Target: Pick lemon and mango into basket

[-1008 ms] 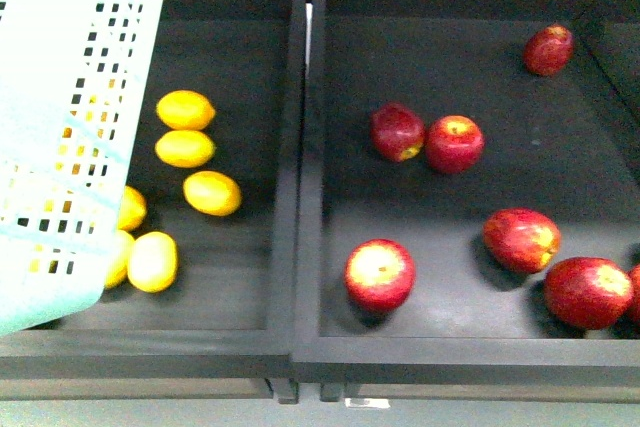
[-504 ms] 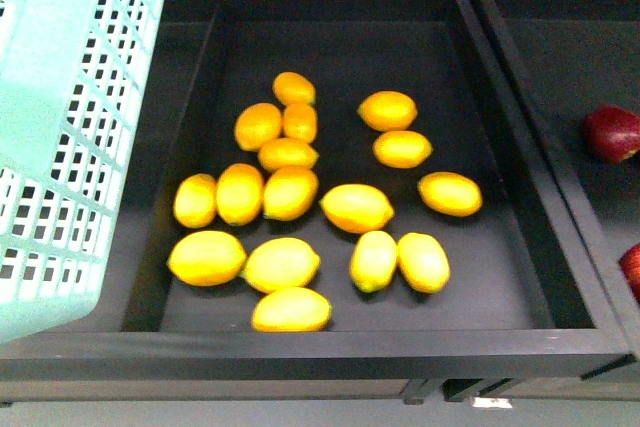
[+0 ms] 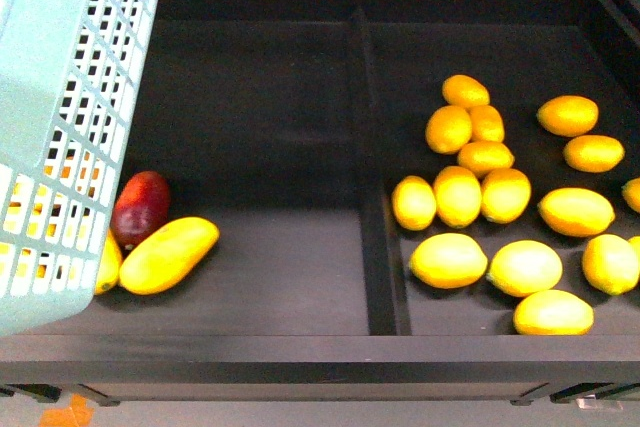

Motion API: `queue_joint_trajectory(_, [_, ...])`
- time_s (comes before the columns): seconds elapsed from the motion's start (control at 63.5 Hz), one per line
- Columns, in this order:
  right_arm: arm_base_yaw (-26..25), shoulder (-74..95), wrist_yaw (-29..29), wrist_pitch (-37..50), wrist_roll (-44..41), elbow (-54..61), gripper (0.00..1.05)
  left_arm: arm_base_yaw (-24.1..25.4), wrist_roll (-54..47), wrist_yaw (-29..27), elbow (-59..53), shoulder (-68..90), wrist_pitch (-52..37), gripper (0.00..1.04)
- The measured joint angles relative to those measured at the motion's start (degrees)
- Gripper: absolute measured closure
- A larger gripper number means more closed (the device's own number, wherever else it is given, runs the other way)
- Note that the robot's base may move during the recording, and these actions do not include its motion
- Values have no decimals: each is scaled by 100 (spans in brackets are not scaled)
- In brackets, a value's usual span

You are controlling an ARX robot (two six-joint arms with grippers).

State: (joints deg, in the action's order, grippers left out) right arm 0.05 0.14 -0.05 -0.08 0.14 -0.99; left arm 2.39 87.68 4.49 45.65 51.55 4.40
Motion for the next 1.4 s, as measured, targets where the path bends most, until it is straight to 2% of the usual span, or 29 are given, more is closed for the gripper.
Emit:
queue_joint_trajectory(0.047, [-7, 7, -33, 0, 0, 0, 9, 15, -501, 391, 334, 214, 835, 89])
queue_joint_trajectory(0.11, [-7, 2, -33, 0, 0, 0, 9, -166, -1569, 568, 704, 509, 1534, 89])
queue_joint_trajectory(0.205, [-7, 4, -33, 0, 2, 0, 9, -723, -2614, 616, 942, 874, 1628, 89])
queue_joint_trajectory(0.315, [-7, 2, -20, 0, 2, 0, 9, -1462, -3204, 562, 1158, 1513, 1486, 89])
queue_joint_trajectory(0.535, [-7, 2, -13, 0, 2, 0, 9, -2391, -3206, 811, 1631, 2551, 859, 89])
queue_joint_trajectory(0.756, [-7, 2, 2, 0, 2, 0, 9, -3180, -2830, 944, 1788, 2953, 813, 89])
queue_joint_trajectory(0.945, [-7, 2, 0, 0, 2, 0, 9, -3475, -2811, 820, 1803, 2968, 809, 89])
queue_joint_trajectory(1.275, [-9, 17, 4, -13, 24, -2, 9, -3539, -2782, 894, 1818, 2966, 811, 89])
queue_joint_trajectory(1.338, [-286, 634, -210, -1060, 525, -426, 9, -3528, -2789, 850, 1818, 2968, 813, 89])
queue_joint_trajectory(1.354, [-509, 999, -337, -1416, 739, -623, 9, -3523, -2791, 841, 1818, 2968, 815, 89])
queue_joint_trajectory(1.401, [-1043, 1770, -568, -1735, 1104, -914, 9, -3517, -2789, 804, 1818, 2968, 815, 89])
